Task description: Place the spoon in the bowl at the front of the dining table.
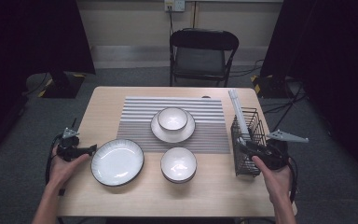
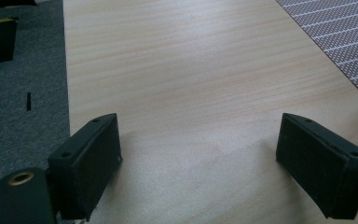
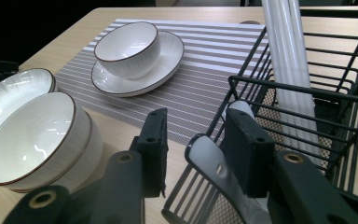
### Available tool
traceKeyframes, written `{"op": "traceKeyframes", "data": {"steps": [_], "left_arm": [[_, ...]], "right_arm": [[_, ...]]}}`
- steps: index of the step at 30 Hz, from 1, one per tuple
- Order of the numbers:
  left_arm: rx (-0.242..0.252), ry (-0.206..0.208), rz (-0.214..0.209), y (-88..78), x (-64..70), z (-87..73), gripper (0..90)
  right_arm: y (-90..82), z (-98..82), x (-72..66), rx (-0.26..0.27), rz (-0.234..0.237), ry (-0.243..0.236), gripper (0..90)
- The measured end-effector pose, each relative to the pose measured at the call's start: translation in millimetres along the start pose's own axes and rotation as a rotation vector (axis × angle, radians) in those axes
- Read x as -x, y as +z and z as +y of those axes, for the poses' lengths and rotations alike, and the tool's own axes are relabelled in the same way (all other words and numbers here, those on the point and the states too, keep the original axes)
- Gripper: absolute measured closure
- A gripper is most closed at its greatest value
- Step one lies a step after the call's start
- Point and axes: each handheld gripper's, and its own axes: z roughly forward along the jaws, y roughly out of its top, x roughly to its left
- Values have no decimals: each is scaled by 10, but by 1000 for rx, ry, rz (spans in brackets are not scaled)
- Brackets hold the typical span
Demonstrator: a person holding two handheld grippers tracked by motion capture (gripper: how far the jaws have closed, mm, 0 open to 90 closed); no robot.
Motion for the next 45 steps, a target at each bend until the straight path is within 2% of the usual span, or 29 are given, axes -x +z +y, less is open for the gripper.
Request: {"op": "traceKeyframes", "data": {"steps": [9,10,19,32,33,37,43,45], "left_arm": [[0,0,0,0,0,0,132],[0,0,0,0,0,0,132],[0,0,0,0,0,0,132],[0,0,0,0,0,0,132],[0,0,0,0,0,0,132],[0,0,0,0,0,0,132],[0,0,0,0,0,0,132],[0,0,0,0,0,0,132]], "right_arm": [[16,3,86,-8,4,0,683],[28,14,93,-10,-8,0,696],[31,109,131,-29,-16,-9,724],[163,202,210,-78,1,-11,718],[189,199,222,-94,6,-13,663],[197,174,242,-84,31,1,605],[150,166,268,-98,17,-9,636],[164,169,313,-107,17,-3,682]]}}
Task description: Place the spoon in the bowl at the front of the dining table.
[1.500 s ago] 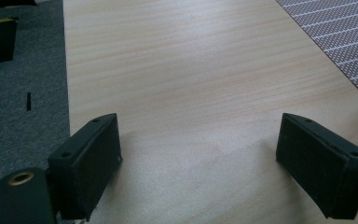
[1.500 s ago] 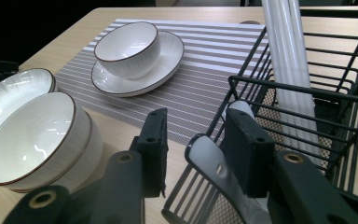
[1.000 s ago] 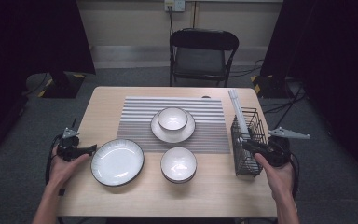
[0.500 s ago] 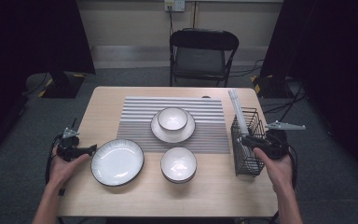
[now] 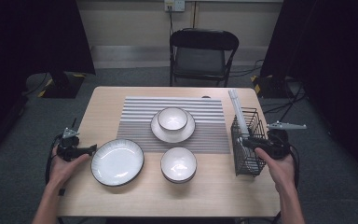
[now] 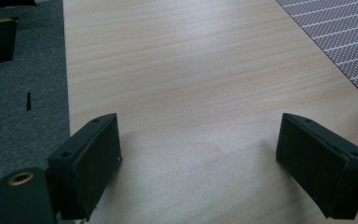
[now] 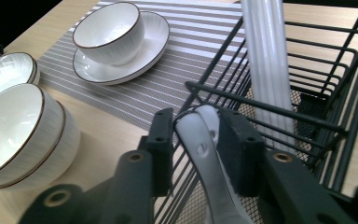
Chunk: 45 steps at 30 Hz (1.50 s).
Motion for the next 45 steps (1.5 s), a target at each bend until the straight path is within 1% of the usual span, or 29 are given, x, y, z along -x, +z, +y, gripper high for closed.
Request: {"op": "traceKeyframes", "data": {"steps": [1,2,3,7,8,12,16,17,18,19,20,21,23,24,26,33,34,35,39,40,42,43,44,45], "left_arm": [[0,0,0,0,0,0,132],[0,0,0,0,0,0,132],[0,0,0,0,0,0,132],[0,0,0,0,0,0,132],[0,0,0,0,0,0,132],[0,0,0,0,0,0,133],[0,0,0,0,0,0,132],[0,0,0,0,0,0,132],[0,0,0,0,0,0,132],[0,0,0,0,0,0,132],[0,0,0,0,0,0,132],[0,0,0,0,0,0,132],[0,0,0,0,0,0,132],[0,0,0,0,0,0,132],[0,0,0,0,0,0,132],[0,0,0,0,0,0,132],[0,0,0,0,0,0,132],[0,0,0,0,0,0,132],[0,0,0,0,0,0,132],[0,0,0,0,0,0,132],[0,0,0,0,0,0,133],[0,0,0,0,-1,0,132],[0,0,0,0,-1,0,132],[0,0,0,0,0,0,132]], "right_arm": [[10,8,14,1,-2,0,683],[17,19,34,7,10,4,703],[26,28,48,11,7,4,718],[64,49,76,-16,-1,-4,719],[86,57,83,-30,-11,-10,721],[104,63,89,-38,-21,-17,724],[110,63,67,-44,-33,-35,706],[122,64,49,-51,-48,-47,694],[122,64,49,-51,-48,-47,694],[136,69,27,-65,-68,-61,696],[136,69,27,-65,-68,-61,696],[140,71,14,-71,-81,-63,699],[140,71,15,-70,-81,-62,699],[148,77,10,-79,-102,-65,695],[152,81,6,-84,-111,-64,696],[163,85,-15,-91,-126,-74,699],[166,86,-18,-93,-135,-73,706],[172,92,-28,-100,-154,-68,724],[174,93,-32,-104,-169,-71,736],[176,91,-26,-103,-187,-77,747],[176,92,-30,-105,-187,-78,750],[176,93,-29,-108,-192,-86,790],[176,93,-29,-108,-192,-86,790],[163,95,-14,-104,-182,-77,853]]}}
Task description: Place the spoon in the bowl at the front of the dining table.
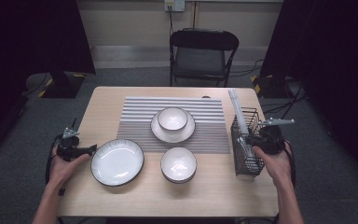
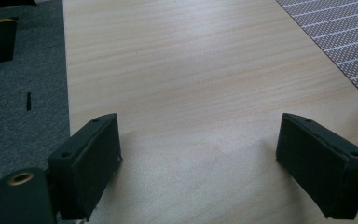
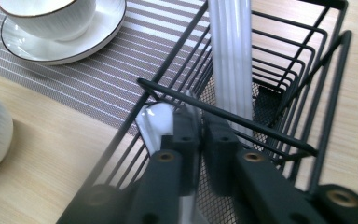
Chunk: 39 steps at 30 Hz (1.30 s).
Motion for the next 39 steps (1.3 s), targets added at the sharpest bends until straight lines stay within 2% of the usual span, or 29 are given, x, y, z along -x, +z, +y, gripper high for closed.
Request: {"op": "traceKeyframes", "data": {"steps": [4,11,16,19,26,33,39], "left_arm": [[0,0,0,0,0,0,132],[0,0,0,0,0,0,132],[0,0,0,0,0,0,133],[0,0,0,0,-1,0,132],[0,0,0,0,0,0,132],[0,0,0,0,0,0,132],[0,0,0,0,-1,0,132]], "right_arm": [[-6,-13,29,15,22,18,840],[2,0,4,0,-1,-3,855],[-2,-2,15,2,13,-7,856],[-24,-19,46,26,24,3,861],[-74,-43,54,44,50,-22,860],[-102,-56,50,62,95,-56,861],[-115,-56,48,62,102,-79,861]]}}
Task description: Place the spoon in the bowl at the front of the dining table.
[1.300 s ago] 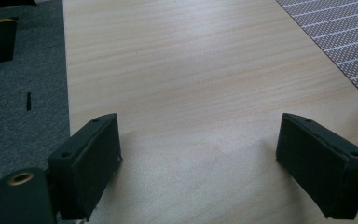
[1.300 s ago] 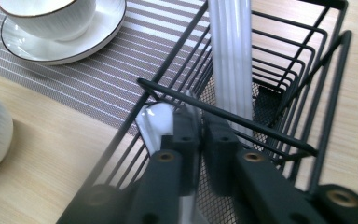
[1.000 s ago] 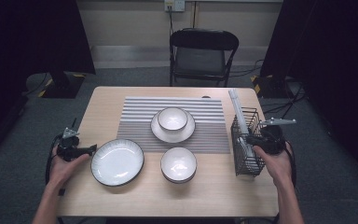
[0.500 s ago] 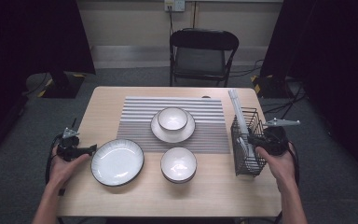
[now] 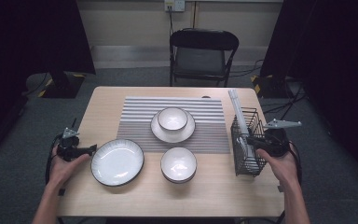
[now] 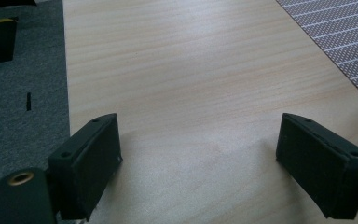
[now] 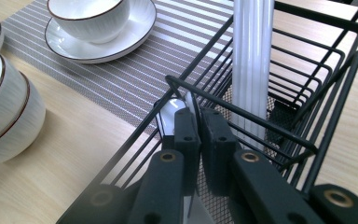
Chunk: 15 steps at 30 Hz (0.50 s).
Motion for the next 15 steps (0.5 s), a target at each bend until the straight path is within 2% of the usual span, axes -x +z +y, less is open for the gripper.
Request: {"op": "traceKeyframes", "data": {"steps": [9,12,14,15], "left_arm": [[0,0,0,0,0,0,132],[0,0,0,0,0,0,132],[0,0,0,0,0,0,132],[0,0,0,0,0,0,132]], "right_arm": [[-32,1,3,16,41,-26,858],[-55,-2,0,17,41,-36,859],[-86,-16,10,35,47,-35,862],[-105,-25,12,49,36,-32,866]]}}
